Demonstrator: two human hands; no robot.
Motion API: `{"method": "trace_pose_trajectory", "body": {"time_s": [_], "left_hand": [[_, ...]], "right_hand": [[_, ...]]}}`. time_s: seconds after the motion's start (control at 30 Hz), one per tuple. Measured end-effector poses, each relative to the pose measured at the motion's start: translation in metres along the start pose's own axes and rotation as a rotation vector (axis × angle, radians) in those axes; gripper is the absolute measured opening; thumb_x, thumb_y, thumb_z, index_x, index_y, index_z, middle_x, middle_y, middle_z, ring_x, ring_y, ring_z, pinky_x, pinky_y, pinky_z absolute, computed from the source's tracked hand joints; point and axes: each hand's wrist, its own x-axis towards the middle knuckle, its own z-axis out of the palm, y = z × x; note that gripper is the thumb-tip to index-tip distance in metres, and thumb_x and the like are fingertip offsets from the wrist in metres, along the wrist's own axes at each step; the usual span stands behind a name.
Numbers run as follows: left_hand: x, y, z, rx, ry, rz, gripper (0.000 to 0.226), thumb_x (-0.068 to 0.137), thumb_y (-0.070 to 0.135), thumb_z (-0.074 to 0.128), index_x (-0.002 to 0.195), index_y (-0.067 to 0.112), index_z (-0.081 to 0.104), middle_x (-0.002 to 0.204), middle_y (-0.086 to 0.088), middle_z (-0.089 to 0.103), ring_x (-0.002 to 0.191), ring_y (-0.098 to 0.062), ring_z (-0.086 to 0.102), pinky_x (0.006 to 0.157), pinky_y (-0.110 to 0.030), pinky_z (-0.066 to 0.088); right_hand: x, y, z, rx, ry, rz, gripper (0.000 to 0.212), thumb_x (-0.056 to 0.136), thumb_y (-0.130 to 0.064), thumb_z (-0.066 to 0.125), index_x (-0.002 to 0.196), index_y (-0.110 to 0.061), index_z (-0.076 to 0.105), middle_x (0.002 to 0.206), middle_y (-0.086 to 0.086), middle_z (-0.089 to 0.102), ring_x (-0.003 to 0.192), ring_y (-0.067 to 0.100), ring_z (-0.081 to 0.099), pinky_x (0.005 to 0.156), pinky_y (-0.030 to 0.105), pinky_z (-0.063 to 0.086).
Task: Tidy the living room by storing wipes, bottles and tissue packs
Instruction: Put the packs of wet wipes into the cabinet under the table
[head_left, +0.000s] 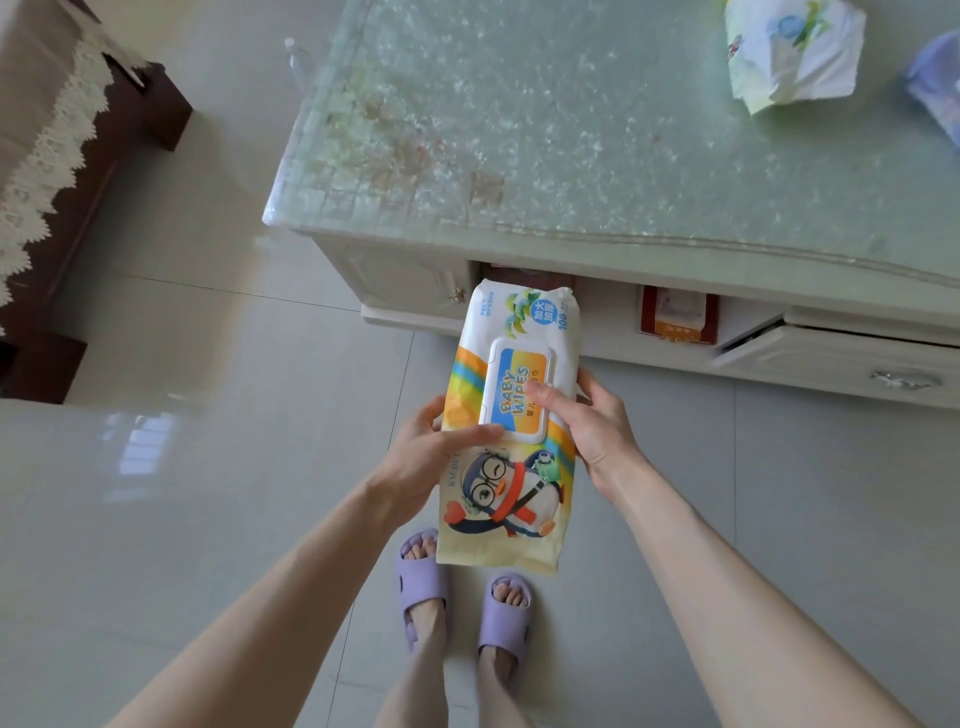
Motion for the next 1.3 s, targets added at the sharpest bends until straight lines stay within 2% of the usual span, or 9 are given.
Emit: {"method": "trace_pose_trajectory", "body": {"time_s": [0.17,0.27,0.43,0.63,0.83,0.93,1.07,1.17,1.3], "left_hand": [[0.047,-0.036,-0.021,0.02,0.004,0.0,0.066,0.06,0.018,0.083,0.12,0.009,0.056,0.104,-0.013,0.074,0.089,-0.037,0.072,0.076,-0.049,0.059],[0.088,-0.052,-0.036,0.053,-0.02,0.03,0.068,0.059,0.02,0.084,0.121,0.009,0.056,0.104,-0.012,0.074,0.088,-0.035,0.073,0.07,-0.044,0.06],[0.152,-0.07,-0.054,0.121,-0.054,0.08,0.063,0.067,0.015,0.083,0.123,0.01,0.054,0.106,-0.011,0.074,0.089,-0.034,0.073,0.072,-0.046,0.06],[0.235,-0.096,-0.067,0.198,-0.057,0.193,0.053,0.072,0.016,0.082,0.118,0.016,0.054,0.103,-0.008,0.074,0.086,-0.03,0.074,0.079,-0.05,0.059],[0.302,-0.113,-0.077,0.27,-0.102,0.338,0.062,0.066,0.026,0.085,0.118,0.017,0.054,0.101,-0.007,0.075,0.086,-0.028,0.074,0.075,-0.046,0.06],[0.32,-0.114,-0.079,0.307,-0.112,0.379,0.059,0.071,0.027,0.083,0.119,0.017,0.052,0.099,-0.005,0.076,0.084,-0.025,0.074,0.067,-0.038,0.059],[0.325,-0.112,-0.083,0.334,-0.18,0.408,0.072,0.068,0.051,0.072,0.127,0.018,0.049,0.106,-0.005,0.074,0.091,-0.024,0.073,0.072,-0.037,0.058],[0.328,-0.104,-0.086,0.346,-0.085,0.446,0.072,0.075,0.06,0.062,0.129,0.015,0.049,0.111,-0.005,0.071,0.094,-0.02,0.072,0.075,-0.033,0.056],[0.345,-0.073,-0.092,0.138,0.204,0.627,0.061,0.088,0.047,0.062,0.135,0.012,0.044,0.121,-0.006,0.06,0.104,-0.018,0.062,0.087,-0.035,0.053]], "right_hand": [[0.038,0.046,0.0,-0.011,0.027,-0.011,0.035,0.072,-0.031,0.08,0.103,-0.027,0.065,0.09,-0.004,0.077,0.079,0.02,0.075,0.058,0.028,0.058],[0.073,0.076,0.0,0.005,0.043,-0.037,0.033,0.072,-0.032,0.08,0.102,-0.027,0.065,0.089,-0.003,0.077,0.077,0.02,0.075,0.057,0.029,0.058],[0.129,0.11,-0.006,0.012,0.067,-0.087,0.038,0.071,-0.034,0.081,0.105,-0.025,0.065,0.091,-0.002,0.077,0.08,0.023,0.075,0.066,0.036,0.06],[0.198,0.148,-0.017,0.07,0.099,-0.198,0.039,0.072,-0.028,0.081,0.107,-0.021,0.065,0.092,0.002,0.077,0.078,0.025,0.075,0.058,0.033,0.059],[0.257,0.174,-0.03,0.093,0.12,-0.317,0.034,0.071,-0.022,0.081,0.101,-0.017,0.068,0.089,0.005,0.077,0.077,0.024,0.075,0.058,0.031,0.058],[0.275,0.18,-0.032,0.12,0.114,-0.351,0.034,0.07,-0.021,0.082,0.101,-0.016,0.068,0.088,0.005,0.077,0.077,0.025,0.075,0.06,0.033,0.059],[0.285,0.186,-0.031,0.162,0.13,-0.374,0.036,0.07,-0.022,0.082,0.103,-0.016,0.068,0.087,0.005,0.077,0.075,0.025,0.075,0.056,0.03,0.058],[0.287,0.186,-0.029,0.211,0.145,-0.375,0.035,0.071,-0.02,0.081,0.103,-0.014,0.068,0.087,0.006,0.077,0.073,0.024,0.075,0.053,0.028,0.057],[0.287,0.182,-0.029,0.202,0.139,-0.382,0.036,0.071,-0.018,0.081,0.104,-0.014,0.067,0.088,0.006,0.077,0.075,0.024,0.075,0.054,0.029,0.057]]}}
